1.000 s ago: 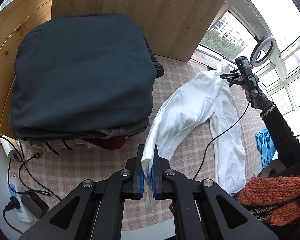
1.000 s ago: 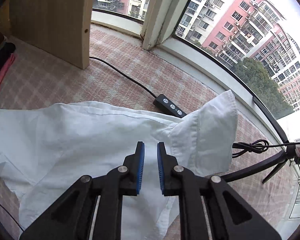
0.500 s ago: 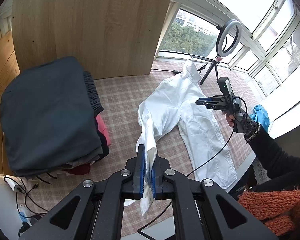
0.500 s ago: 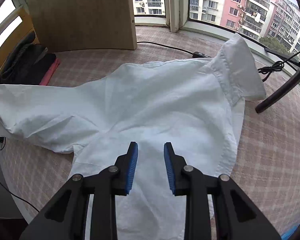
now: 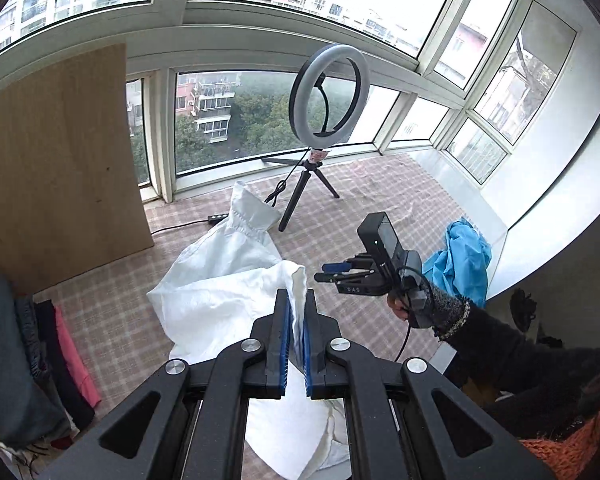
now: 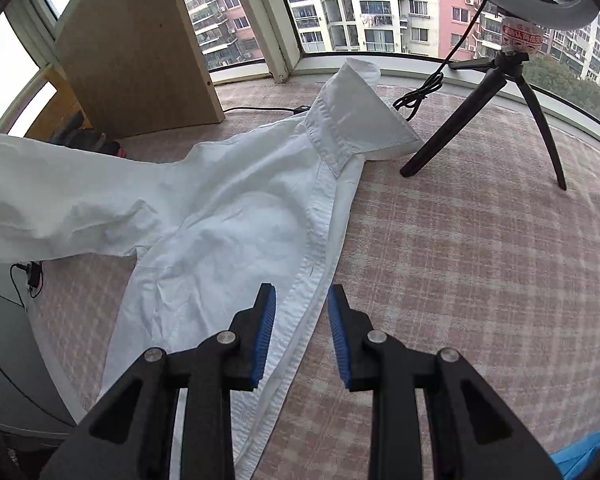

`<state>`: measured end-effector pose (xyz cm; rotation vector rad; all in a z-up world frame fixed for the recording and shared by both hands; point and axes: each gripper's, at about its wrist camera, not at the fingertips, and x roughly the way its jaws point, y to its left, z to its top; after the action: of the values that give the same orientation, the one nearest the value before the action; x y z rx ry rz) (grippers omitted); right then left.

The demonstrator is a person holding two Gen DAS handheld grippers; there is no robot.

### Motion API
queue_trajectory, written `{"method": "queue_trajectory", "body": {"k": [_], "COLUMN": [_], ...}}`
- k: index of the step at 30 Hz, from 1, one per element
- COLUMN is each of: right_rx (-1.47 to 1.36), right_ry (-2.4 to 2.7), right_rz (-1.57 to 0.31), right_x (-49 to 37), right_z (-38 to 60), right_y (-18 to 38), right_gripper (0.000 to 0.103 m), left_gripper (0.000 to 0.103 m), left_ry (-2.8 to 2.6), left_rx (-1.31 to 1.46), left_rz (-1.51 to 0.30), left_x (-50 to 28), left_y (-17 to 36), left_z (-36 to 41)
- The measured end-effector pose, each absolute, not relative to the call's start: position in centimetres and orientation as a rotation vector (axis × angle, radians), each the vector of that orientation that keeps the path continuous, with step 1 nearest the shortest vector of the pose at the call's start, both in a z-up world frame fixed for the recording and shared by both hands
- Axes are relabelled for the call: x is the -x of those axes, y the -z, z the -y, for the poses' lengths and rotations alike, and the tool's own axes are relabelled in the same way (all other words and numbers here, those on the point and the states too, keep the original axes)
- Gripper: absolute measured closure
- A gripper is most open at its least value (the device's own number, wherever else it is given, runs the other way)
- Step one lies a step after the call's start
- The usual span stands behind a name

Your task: Fold clothes

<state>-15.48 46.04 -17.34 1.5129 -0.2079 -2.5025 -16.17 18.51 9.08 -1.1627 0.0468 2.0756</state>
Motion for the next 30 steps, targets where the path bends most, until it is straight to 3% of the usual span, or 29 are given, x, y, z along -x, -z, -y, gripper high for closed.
{"method": "queue_trajectory", "body": {"k": [4, 9, 15, 22, 30], "right_rx": [-1.444, -1.471, -1.398, -1.313, -1.329], "right_ry": [2.505, 2.541, 2.515, 2.48, 2.423], "right_rz": [0.216, 0.263, 0.351, 0.451, 0.456], "right_x": [11.9, 8.4, 9.3, 10.3, 13.3], "right_z": [-47.5, -50.4, -48.8, -46.8, -43.5], "right_y": [16.6, 17.7, 17.9, 18.2, 19.2], "right_gripper": [0.069, 0.069, 0.069, 0.068, 0.068], "left_gripper": [0.098, 0.099, 0.099, 0.099, 0.099], "left_ry": [-1.984, -1.861, -1.76, -1.711, -1.763], "left_rx": [1.148, 1.22, 1.295, 1.349, 1.487], "left_rz": [-0.061, -0.08, -0.074, -0.123, 0.023], "left_x": [20.6, 25.0, 28.2, 29.0, 32.3], "left_y": [-9.0, -5.1, -0.8, 3.4, 9.2], "left_z": [-27.6, -36.8, -41.8, -39.8, -29.9]}}
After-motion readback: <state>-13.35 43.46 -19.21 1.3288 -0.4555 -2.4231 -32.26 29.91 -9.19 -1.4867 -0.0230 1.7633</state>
